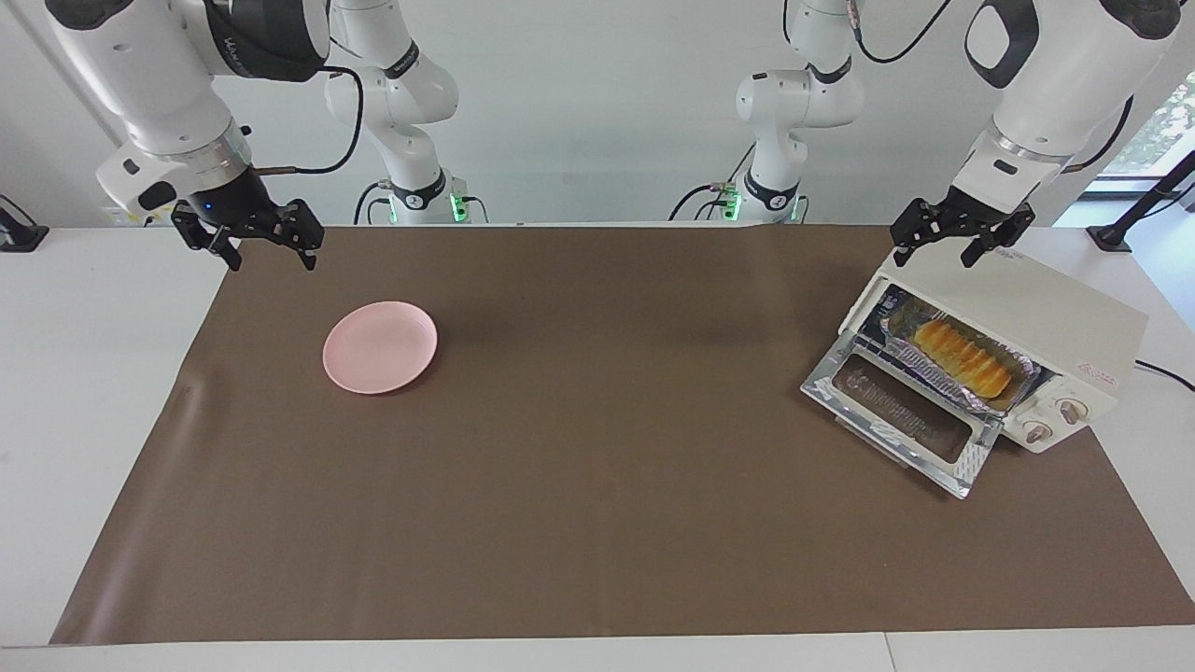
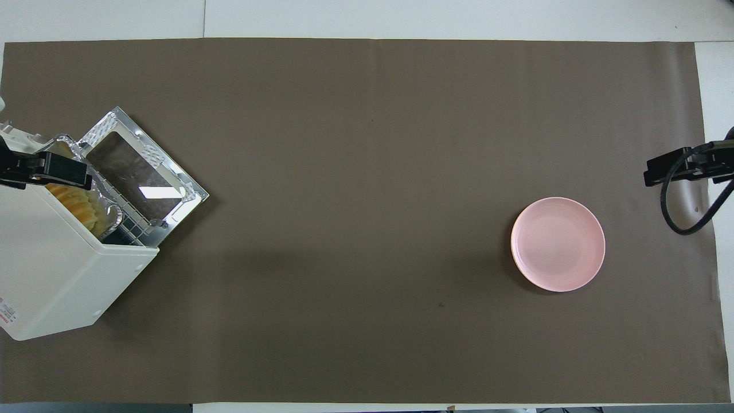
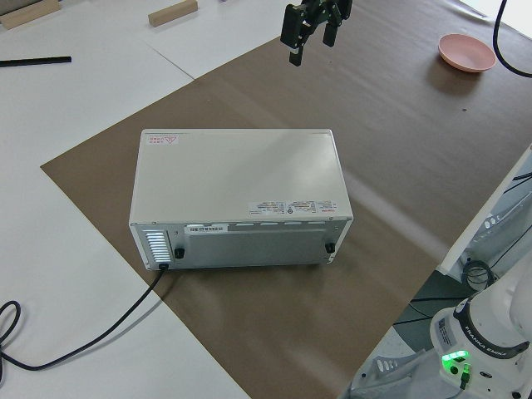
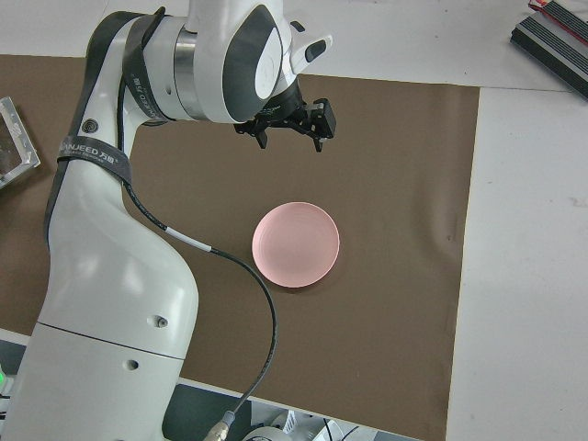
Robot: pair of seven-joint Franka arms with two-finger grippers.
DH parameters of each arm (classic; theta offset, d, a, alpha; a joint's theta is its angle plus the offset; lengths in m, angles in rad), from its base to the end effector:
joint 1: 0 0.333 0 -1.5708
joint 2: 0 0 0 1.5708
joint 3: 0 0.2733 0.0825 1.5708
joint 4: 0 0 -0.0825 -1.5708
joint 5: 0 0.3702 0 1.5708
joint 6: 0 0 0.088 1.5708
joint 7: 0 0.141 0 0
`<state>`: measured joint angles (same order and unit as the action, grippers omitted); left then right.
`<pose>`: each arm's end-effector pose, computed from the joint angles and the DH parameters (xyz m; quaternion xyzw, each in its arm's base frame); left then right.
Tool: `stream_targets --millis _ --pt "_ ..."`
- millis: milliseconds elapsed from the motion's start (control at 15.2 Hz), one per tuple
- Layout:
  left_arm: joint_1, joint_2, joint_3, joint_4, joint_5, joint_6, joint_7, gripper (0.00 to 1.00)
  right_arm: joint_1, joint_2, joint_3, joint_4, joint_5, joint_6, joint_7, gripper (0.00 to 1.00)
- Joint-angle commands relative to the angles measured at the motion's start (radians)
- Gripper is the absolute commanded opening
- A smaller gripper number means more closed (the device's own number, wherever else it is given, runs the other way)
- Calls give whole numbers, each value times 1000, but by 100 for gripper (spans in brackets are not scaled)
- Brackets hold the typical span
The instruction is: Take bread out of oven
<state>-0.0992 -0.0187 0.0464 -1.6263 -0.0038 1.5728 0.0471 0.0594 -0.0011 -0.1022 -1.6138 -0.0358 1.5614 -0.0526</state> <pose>0.5326 -0.0285 0.5326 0.9986 -0.0499 -0.0174 0.0023 0.5355 -0.0280 0.5281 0.9995 0.0052 -0.0265 0.0166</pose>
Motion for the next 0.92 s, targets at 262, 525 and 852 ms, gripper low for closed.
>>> stream_targets --millis 262,525,852 --pt "10 -30 1 -15 -12 -19 0 100 -7 -13 -1 -8 19 -14 -29 100" --pt "15 -23 4 -14 -7 7 -115 100 -7 -13 -1 -8 19 -14 -29 100" --pt "-30 118 -8 84 18 4 -281 100 -7 -13 -1 -8 19 -14 -29 100"
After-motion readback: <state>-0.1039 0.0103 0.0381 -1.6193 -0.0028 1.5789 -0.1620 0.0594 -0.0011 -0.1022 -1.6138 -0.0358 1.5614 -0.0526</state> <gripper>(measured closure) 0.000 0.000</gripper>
